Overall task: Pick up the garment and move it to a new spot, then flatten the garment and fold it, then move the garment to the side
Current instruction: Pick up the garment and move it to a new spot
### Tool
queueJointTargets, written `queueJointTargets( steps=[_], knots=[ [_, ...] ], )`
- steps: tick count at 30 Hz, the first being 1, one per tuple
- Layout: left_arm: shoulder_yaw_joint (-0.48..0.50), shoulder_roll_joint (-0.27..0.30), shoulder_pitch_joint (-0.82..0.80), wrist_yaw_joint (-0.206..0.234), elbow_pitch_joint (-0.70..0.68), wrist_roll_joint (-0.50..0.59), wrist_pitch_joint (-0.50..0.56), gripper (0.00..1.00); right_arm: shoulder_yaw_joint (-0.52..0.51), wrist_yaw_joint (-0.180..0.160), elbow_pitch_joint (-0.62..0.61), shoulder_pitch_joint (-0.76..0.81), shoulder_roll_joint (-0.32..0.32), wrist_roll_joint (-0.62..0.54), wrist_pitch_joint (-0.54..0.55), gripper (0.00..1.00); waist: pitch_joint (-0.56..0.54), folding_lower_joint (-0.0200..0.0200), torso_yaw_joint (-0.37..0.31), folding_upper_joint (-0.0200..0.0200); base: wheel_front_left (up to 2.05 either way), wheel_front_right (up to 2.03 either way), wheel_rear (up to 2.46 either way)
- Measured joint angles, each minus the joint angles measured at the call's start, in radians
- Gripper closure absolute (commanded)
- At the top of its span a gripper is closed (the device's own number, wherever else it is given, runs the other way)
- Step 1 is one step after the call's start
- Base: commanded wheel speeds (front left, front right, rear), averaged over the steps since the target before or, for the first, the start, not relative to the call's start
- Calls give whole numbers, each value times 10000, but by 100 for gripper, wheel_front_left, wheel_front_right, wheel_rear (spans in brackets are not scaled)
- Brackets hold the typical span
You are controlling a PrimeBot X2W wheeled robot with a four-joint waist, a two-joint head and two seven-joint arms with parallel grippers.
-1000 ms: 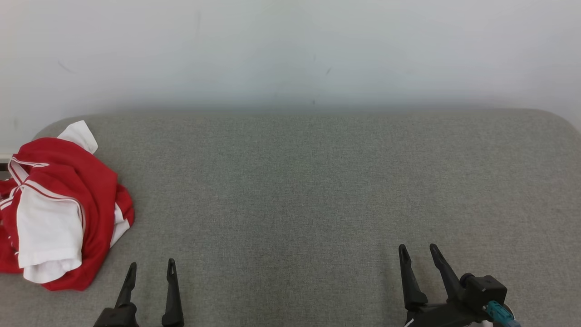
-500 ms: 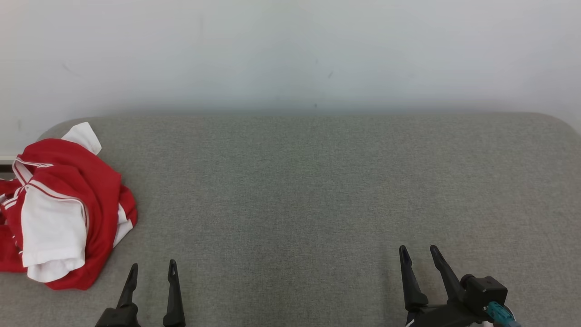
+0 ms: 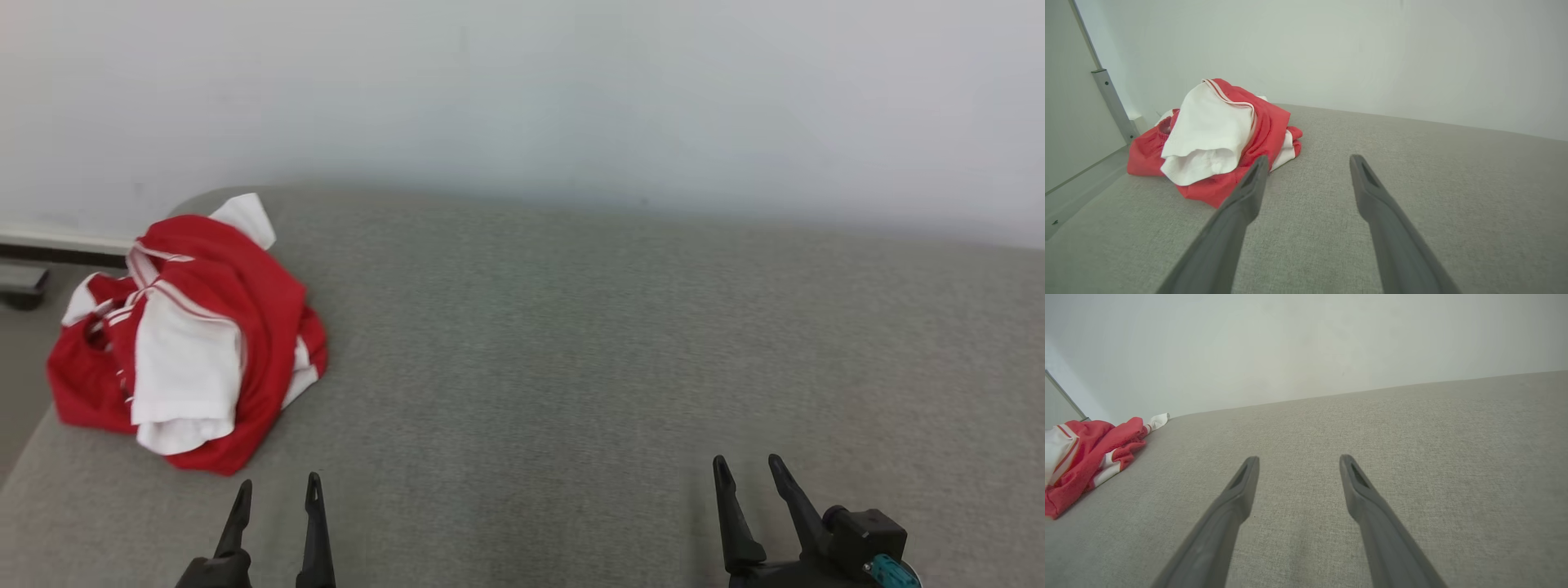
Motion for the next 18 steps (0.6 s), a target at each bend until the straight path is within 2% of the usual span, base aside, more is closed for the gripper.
queueJointTargets(
  steps=[18],
  knots=[
    [299, -2, 335, -96, -98, 305, 0, 0, 416, 0, 17, 151, -2, 349, -2, 0, -181, 0, 2759, 0, 0, 0, 0]
  ],
)
